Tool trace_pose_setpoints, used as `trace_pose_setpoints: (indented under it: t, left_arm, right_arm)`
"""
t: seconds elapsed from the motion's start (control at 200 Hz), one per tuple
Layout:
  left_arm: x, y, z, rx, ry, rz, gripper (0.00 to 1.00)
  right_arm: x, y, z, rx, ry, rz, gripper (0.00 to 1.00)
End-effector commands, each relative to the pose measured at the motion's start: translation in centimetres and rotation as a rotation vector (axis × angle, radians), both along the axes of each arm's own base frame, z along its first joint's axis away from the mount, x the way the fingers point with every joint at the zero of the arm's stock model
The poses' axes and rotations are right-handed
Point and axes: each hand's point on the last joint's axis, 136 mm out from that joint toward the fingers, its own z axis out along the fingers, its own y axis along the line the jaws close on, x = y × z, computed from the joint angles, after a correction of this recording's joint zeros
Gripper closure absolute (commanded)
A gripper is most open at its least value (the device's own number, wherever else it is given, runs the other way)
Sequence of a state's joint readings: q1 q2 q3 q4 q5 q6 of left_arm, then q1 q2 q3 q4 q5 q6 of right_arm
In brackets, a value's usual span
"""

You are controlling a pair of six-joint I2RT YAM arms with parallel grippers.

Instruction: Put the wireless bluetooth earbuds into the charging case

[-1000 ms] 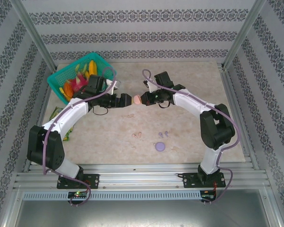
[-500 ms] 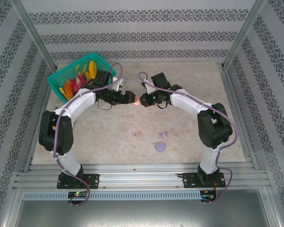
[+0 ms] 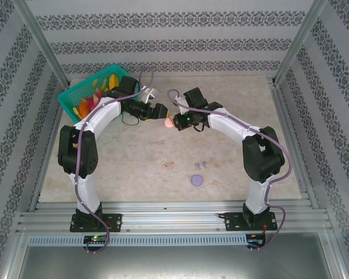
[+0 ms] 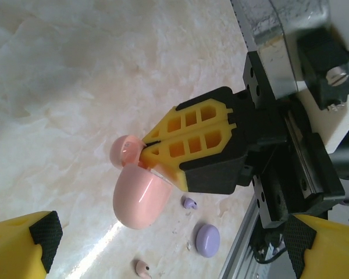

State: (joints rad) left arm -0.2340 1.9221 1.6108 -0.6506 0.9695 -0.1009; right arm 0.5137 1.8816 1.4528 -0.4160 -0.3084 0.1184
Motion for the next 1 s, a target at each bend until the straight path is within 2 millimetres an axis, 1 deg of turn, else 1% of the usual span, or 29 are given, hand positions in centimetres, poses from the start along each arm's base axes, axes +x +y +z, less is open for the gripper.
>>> trace_pose_setpoints:
  t: [0.0, 0.18, 0.37, 0.52, 0.719, 0.829, 0.994]
  left_arm:
    - [-0.3, 0.3, 1.3, -0.037, -0.011, -0.038, 0.0]
    - [-0.5, 0.4, 1.7, -0.066, -0.005, -0.053, 0.0]
    - [-1.0, 0.3, 2.0, -0.087, -0.005, -0.079, 0.0]
    - [-1.4, 0.2, 1.1, -0.104, 0.034, -0.105, 0.02]
    - [-1.9, 0.1, -0.3, -0.104, 0.076, -0.144, 0.05]
    - [-2.0, 0.0, -0.8, -0.122, 0.103, -0.159, 0.09]
    - [-2.3, -0.2, -1.2, -0.143, 0.122, -0.174, 0.12]
  right_arm:
    - [0.5, 0.9, 0.7, -0.032, -0.054, 0.029, 1.0]
    - [0.1, 1.4, 0.6, -0.07, -0.084, 0.06, 1.0]
    - [-0.2, 0.7, 0.5, -0.104, -0.116, 0.069, 1.0]
    - [-0.3, -0.4, 0.5, -0.098, -0.129, 0.055, 1.0]
    - [-0.8, -1.6, 1.0, -0.049, -0.14, 0.047, 1.0]
    - [-1.5, -1.7, 1.2, -0.025, -0.146, 0.067, 1.0]
    - [-2.5, -1.4, 1.7, 0.007, -0.147, 0.116, 1.0]
